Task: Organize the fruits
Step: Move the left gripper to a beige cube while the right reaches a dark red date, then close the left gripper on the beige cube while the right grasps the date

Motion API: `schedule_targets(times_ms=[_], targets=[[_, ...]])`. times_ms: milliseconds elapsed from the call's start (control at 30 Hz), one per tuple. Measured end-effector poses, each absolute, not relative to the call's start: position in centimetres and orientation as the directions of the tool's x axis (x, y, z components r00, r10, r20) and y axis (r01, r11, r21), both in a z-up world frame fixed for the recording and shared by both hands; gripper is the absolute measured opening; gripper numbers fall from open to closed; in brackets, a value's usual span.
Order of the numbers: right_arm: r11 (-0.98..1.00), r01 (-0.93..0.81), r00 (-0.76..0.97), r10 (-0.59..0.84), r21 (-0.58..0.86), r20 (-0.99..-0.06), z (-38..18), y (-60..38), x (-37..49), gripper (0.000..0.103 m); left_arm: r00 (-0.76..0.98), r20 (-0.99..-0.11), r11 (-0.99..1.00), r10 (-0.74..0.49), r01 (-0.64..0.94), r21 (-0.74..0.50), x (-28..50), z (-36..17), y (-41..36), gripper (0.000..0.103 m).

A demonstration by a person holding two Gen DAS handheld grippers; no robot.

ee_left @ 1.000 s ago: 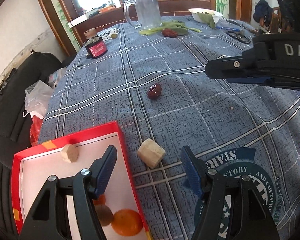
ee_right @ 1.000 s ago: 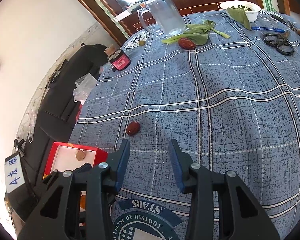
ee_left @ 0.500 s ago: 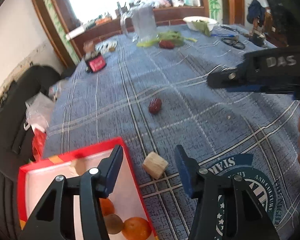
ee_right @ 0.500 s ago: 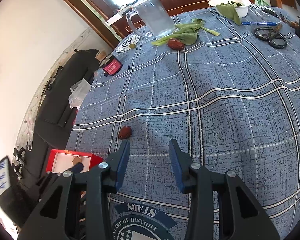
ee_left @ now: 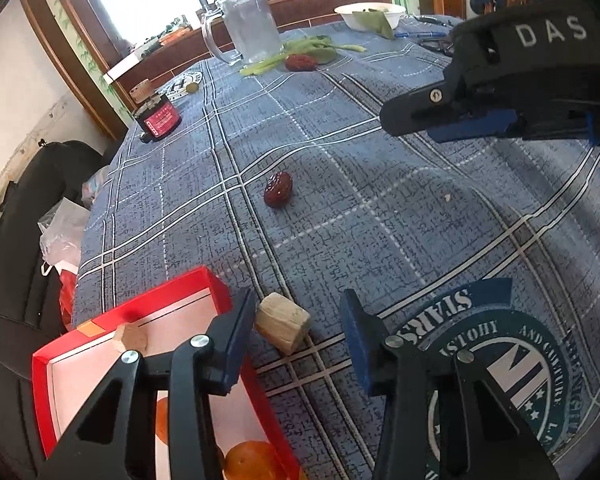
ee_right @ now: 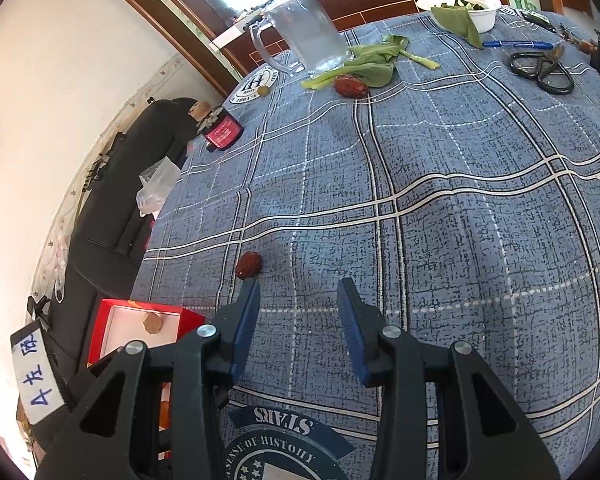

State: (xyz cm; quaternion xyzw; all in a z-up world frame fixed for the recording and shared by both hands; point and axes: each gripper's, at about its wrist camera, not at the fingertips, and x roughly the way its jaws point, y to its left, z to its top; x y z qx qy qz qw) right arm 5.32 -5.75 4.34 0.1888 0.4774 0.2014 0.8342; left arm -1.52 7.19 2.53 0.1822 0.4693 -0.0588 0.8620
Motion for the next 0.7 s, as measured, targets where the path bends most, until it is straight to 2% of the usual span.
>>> schedule_targets(times_ms=[100, 300, 500, 700], targets=[[0.838, -0.175, 0.451, 0.535, 0.517, -0.715, 4.3, -5.5, 5.4, 0.043, 0.553, -0.83, 0.93, 0.07, 0.264, 0.254, -1.6, 2.5, 7.4, 0.043], [0.776, -0.202, 0.375, 0.625, 0.597, -0.685, 3.2, -4.8, 5.8, 0.043, 0.576, -0.816, 0.955, 0.049, 0.212, 0.206, -2.1, 2.8, 8.5, 0.028], [0.74, -0.186, 0.328, 0.667, 0.646, -0.669, 2.2, -3.7, 7.0, 0.043, 0.582, -0.813, 0.973, -0.001, 0.19, 0.134, -2.0, 3.1, 9.2, 0.028], [0.796, -0.225, 0.312, 0.605, 0.562, -0.732, 2.1, -0.1, 8.9, 0.043, 0.573, -0.814, 0.986, -0.1, 0.165, -0.005, -1.9, 3.6, 10.8, 0.028]])
